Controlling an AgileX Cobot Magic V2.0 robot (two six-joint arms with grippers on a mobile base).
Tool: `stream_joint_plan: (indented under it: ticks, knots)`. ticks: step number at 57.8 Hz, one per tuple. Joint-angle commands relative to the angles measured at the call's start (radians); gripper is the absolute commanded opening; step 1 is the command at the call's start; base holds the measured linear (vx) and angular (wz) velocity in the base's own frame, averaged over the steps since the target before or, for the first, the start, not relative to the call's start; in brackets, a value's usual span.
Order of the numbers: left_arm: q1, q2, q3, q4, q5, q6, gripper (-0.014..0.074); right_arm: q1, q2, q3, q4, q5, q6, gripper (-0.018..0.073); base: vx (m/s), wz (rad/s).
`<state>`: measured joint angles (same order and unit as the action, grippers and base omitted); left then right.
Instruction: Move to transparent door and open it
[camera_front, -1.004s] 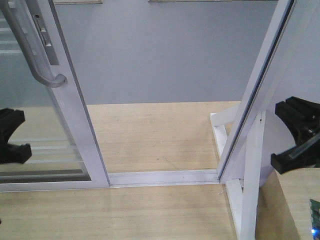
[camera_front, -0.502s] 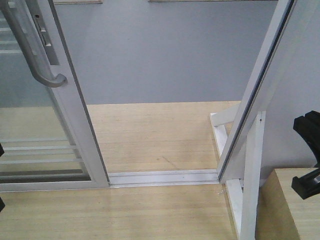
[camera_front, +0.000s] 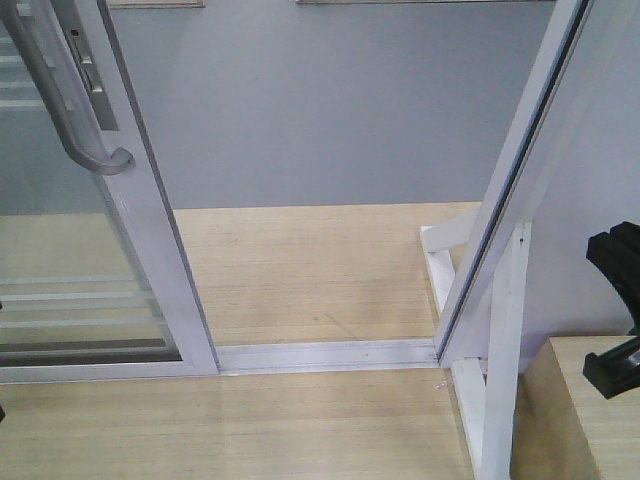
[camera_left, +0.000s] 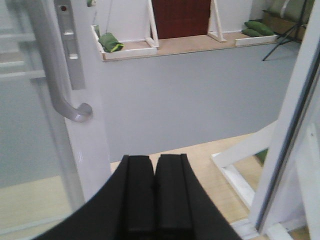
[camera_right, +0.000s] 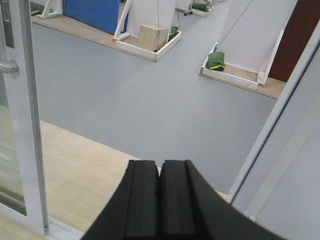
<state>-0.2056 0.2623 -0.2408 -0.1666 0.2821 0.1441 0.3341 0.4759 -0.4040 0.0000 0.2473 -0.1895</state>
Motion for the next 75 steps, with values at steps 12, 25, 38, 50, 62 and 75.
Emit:
stream_joint_plan:
  ticks: [12, 25, 38, 50, 62, 75]
  knots:
    - [0.135, -0.184, 0.059, 0.014, 0.042, 0.012, 0.0000, -0.003, 0.003, -0.029, 0.000, -0.079, -0.001, -0.0007, 0.00, 0.00]
    - [0.141, -0.284, 0.270, -0.058, -0.186, 0.007, 0.0000, -0.003, 0.004, -0.029, 0.000, -0.078, -0.001, -0.0007, 0.00, 0.00]
    - [0.141, -0.288, 0.298, -0.088, -0.207, 0.003, 0.0000, -0.003, 0.004, -0.029, 0.000, -0.076, -0.001, -0.0007, 0.00, 0.00]
    - [0.141, -0.287, 0.298, -0.088, -0.207, 0.003, 0.0000, -0.003, 0.004, -0.029, 0.000, -0.075, -0.001, -0.0007, 0.00, 0.00]
    - [0.141, -0.287, 0.298, -0.088, -0.207, 0.003, 0.0000, -0.003, 0.004, -0.029, 0.000, -0.075, -0.001, -0.0007, 0.00, 0.00]
    - [0.141, -0.287, 0.298, -0.088, -0.207, 0.003, 0.0000, -0.003, 0.004, -0.029, 0.000, -0.071, -0.001, -0.0007, 0.00, 0.00]
